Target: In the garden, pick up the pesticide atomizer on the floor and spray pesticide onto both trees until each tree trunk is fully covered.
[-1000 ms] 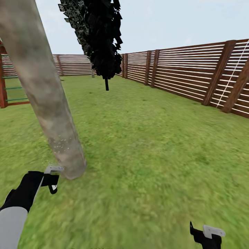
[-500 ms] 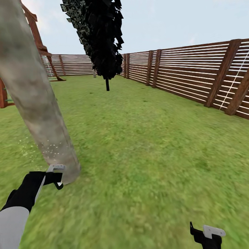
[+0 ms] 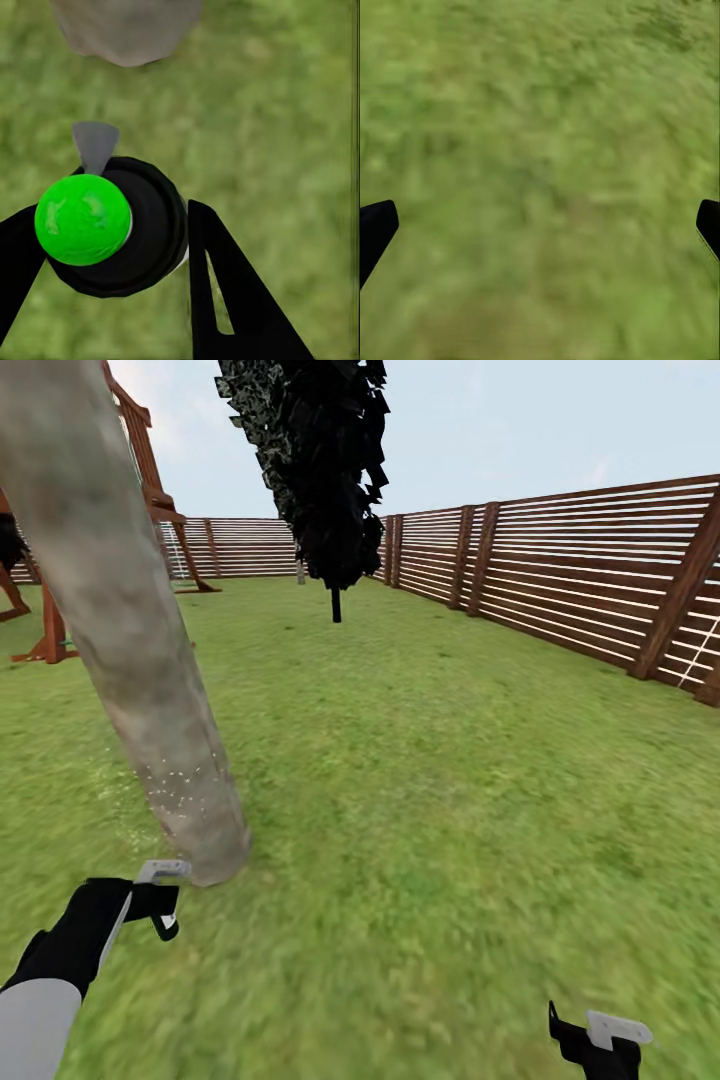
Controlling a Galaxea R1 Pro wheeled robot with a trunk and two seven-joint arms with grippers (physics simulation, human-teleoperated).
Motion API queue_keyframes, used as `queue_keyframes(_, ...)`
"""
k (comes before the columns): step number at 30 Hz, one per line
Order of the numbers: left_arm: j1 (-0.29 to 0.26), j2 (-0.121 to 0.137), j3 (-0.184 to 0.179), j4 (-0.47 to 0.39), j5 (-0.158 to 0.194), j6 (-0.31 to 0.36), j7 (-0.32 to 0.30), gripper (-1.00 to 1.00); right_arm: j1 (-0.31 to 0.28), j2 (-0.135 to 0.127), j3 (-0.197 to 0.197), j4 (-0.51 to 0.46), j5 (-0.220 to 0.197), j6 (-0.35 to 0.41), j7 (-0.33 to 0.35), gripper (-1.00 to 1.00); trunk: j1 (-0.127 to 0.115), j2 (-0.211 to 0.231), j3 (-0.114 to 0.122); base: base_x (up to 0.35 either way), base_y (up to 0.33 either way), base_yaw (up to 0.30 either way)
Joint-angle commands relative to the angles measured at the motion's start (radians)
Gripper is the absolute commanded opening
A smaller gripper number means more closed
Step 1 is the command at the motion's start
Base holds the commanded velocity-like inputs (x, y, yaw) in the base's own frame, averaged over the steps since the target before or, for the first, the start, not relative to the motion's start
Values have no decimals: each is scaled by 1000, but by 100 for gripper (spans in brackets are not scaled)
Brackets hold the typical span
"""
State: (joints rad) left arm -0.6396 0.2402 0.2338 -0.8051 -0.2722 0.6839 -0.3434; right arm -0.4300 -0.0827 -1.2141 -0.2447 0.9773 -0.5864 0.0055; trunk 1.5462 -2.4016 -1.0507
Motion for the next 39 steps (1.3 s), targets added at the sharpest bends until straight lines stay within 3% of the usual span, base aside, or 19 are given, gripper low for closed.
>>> queue_keyframes(1,0,0,3,0,-10,3,-9,-100,-1,0,-8,1,9,-4,1,100,0,0,-1,193,-205,6)
queue_keyframes(9,1,4,9,7,-9,5,-9,-100,-1,0,-8,1,9,-4,0,100,0,0,-1,124,-237,10)
queue_keyframes(19,1,5,11,26,-9,3,3,-100,-1,0,-8,1,9,-4,-1,100,0,0,-1,153,-246,261)
queue_keyframes(24,0,3,11,30,-7,2,43,-100,-1,0,-8,1,9,-4,-1,100,0,0,-1,278,-123,236)
queue_keyframes(27,0,6,11,112,-7,-1,48,-100,-1,0,-8,1,9,-4,-1,100,0,0,-1,317,-7,17)
queue_keyframes(31,1,4,12,136,-6,-6,54,-100,-1,0,-9,1,9,-4,-1,100,0,0,-1,289,-1,2)
queue_keyframes(35,1,4,13,171,-3,-6,151,-100,-1,0,-9,1,9,-4,-1,100,0,0,-1,48,0,82)
queue_keyframes(39,1,6,35,173,-2,-6,162,-100,-1,0,-8,1,9,-4,-1,100,0,0,-1,2,0,266)
